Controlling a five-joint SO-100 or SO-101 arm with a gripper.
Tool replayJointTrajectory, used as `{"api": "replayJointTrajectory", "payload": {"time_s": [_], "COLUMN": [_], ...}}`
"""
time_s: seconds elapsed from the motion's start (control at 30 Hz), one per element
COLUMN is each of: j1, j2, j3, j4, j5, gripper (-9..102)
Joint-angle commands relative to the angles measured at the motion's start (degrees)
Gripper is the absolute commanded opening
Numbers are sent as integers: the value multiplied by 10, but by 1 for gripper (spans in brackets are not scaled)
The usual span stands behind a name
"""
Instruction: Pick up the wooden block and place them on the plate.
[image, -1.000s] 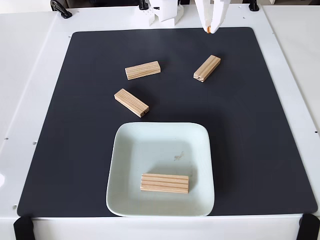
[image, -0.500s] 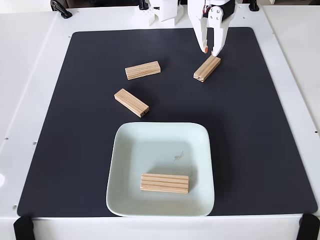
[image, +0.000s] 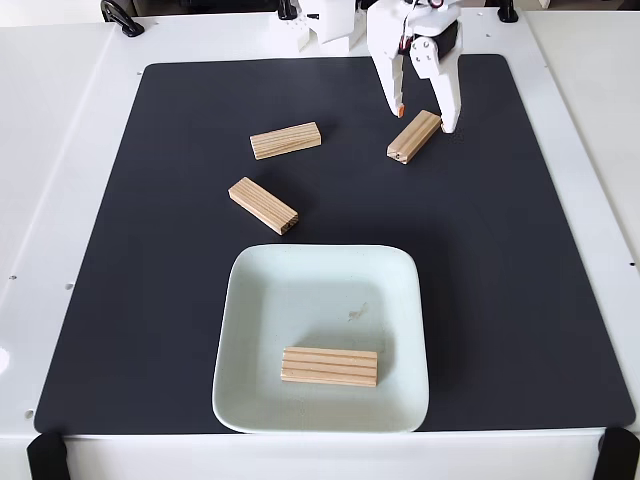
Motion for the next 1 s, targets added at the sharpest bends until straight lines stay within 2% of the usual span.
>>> {"api": "replayJointTrajectory", "payload": {"time_s": [0.0,0.43,0.53,0.7,0.97], "j1": [4,24,22,22,22], "j2": [-14,-64,-64,-65,-54], "j3": [-10,-28,-28,-28,-28], "j4": [-20,-22,-22,-22,-23], "j5": [-4,-5,-5,-5,-5], "gripper": [30,29,22,0,0]}}
